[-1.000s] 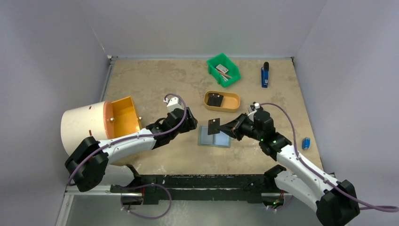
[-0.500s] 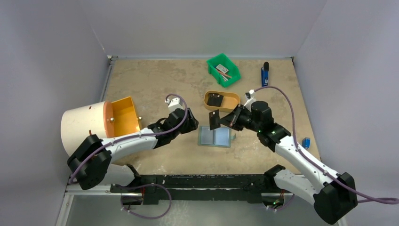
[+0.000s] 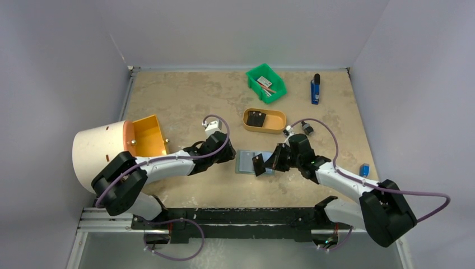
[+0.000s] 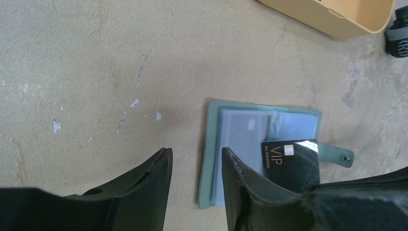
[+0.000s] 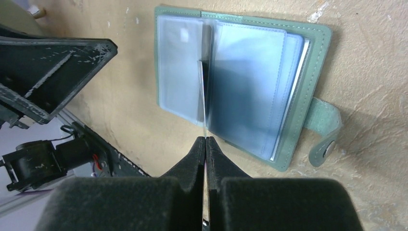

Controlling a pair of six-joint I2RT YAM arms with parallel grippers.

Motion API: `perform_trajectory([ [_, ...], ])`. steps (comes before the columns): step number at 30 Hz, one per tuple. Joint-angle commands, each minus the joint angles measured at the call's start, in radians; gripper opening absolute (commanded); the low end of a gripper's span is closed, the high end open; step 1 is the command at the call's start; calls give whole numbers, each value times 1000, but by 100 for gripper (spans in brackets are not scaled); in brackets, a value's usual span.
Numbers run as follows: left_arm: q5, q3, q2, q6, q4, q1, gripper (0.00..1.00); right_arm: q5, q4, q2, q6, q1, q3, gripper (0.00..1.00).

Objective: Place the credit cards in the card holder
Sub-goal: Pick up the credit card from the storage box, then insert the credit card into the card holder.

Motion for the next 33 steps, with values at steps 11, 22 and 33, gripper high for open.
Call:
perform_trajectory([
  [11,-45,39,79,-7,-13,4,37,75,72,-111,-6,-27,-42,0],
  [22,-36,29,77,-10,-13,4,36,-8,157,-44,14,-31,-77,0],
  [33,-30,18,70,-15,-7,4,35,-5,152,-46,19,-32,-71,0],
])
